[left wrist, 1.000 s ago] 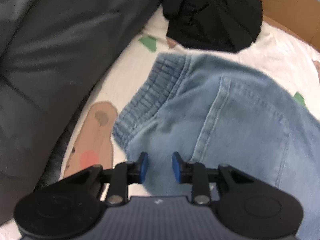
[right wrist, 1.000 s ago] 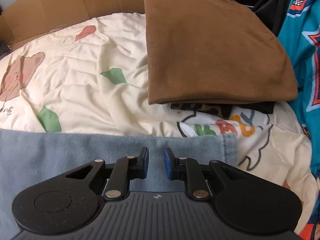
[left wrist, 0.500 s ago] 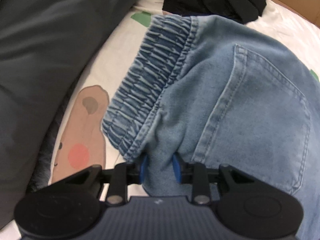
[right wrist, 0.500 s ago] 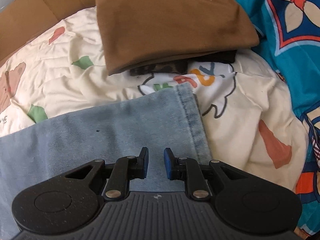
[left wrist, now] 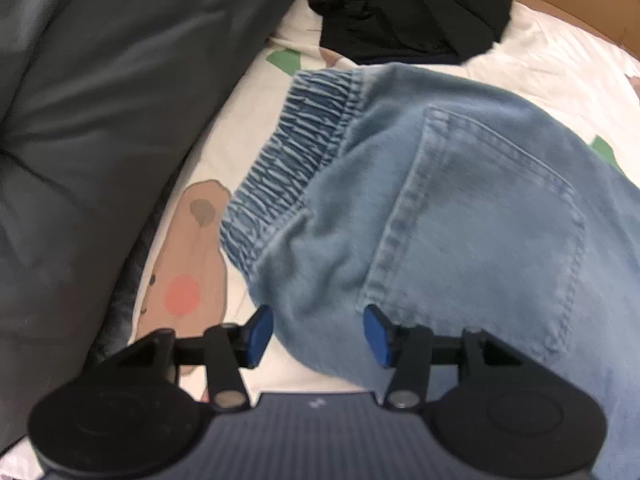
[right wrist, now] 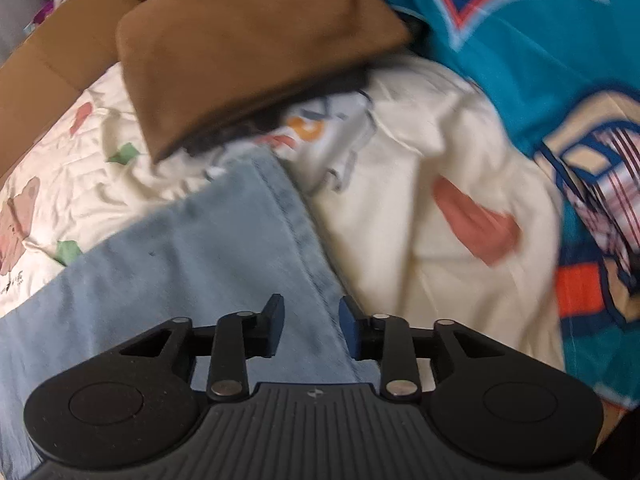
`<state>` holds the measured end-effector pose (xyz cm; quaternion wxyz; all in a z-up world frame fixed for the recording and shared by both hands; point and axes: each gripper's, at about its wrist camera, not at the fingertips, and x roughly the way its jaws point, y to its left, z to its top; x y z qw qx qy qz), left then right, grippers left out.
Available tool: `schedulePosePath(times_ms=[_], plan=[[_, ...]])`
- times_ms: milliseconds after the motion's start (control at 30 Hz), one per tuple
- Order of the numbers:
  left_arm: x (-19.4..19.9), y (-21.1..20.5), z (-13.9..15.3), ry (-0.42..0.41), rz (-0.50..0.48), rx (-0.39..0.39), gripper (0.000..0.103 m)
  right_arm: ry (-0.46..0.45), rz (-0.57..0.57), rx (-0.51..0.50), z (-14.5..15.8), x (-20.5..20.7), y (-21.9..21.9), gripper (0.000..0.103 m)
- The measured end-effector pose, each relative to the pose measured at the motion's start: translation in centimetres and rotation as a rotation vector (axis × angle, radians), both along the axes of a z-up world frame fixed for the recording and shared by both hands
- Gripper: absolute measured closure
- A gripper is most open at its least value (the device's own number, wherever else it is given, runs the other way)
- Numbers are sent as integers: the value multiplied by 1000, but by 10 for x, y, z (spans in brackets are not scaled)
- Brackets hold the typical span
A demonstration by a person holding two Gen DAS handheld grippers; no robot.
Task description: Fold clothes
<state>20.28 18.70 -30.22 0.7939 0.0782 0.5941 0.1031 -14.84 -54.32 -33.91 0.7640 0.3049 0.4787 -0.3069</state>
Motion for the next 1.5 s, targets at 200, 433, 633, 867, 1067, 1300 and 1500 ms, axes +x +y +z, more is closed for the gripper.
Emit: schedulePosePath(times_ms=[200,433,633,867,1067,1300,1500], plan=[[-18,-21,13,29,1,6,49,-18,-82,67,-14,-38,2,58],[-34,-49,30,60,-19,25,48,-62,-154,129,-34,-67,8,54],[-38,-73,41,73,-63,32,47,-134,-209,200,-54,-78,5,53],[-37,-94,48,66,-105,33,46,-268,-256,250,-59,-85,-2,49],[-35,-102,52,54,-132,32,45,-360,-211,253,-36,-85,3,49],[-38,-104,50,63,-135,21,45,-400,-186,302,-39,-84,-3,49],[-42,-100,47,80,-127,27,45,-370,-184,374,-64,-82,-20,48]])
